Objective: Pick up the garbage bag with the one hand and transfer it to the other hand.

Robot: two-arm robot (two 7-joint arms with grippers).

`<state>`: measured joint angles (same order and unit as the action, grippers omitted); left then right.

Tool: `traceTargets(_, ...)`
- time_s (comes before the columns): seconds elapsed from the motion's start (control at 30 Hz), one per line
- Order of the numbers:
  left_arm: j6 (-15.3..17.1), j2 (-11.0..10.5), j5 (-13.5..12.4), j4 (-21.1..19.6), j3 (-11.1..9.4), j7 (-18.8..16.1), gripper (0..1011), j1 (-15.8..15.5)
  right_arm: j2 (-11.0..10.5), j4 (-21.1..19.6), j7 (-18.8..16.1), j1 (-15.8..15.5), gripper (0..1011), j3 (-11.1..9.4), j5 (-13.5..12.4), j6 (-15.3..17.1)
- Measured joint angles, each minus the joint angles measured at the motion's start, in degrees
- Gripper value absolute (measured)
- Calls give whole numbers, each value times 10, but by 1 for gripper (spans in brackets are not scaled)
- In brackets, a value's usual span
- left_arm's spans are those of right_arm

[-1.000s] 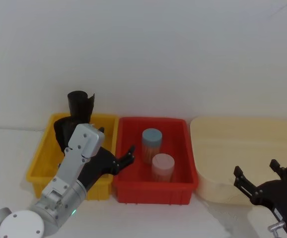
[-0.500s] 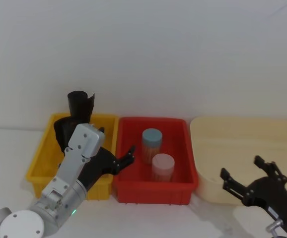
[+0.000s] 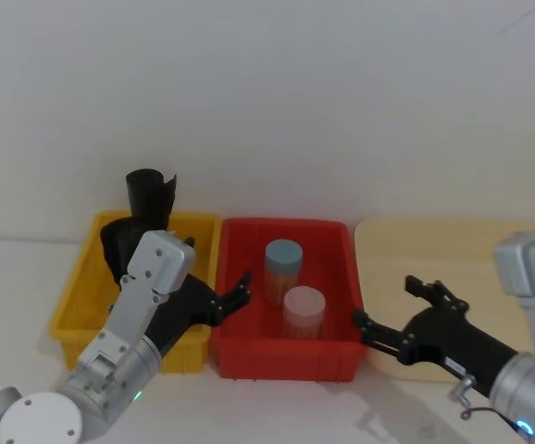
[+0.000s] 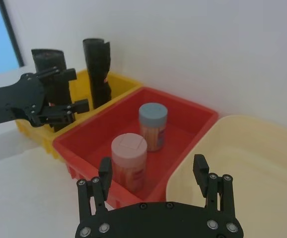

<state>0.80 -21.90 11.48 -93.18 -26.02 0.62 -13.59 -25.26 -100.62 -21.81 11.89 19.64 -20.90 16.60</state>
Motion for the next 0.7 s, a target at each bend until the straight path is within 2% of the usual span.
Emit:
traceTargets(0.33, 0, 0, 0, 0, 0, 0, 1000, 0, 16, 69, -32, 82, 1002, 44, 3, 52)
traceTargets(0.7, 0, 0, 0, 0, 0, 0, 1001, 0, 26, 122, -50, 142, 1002, 84, 16, 83)
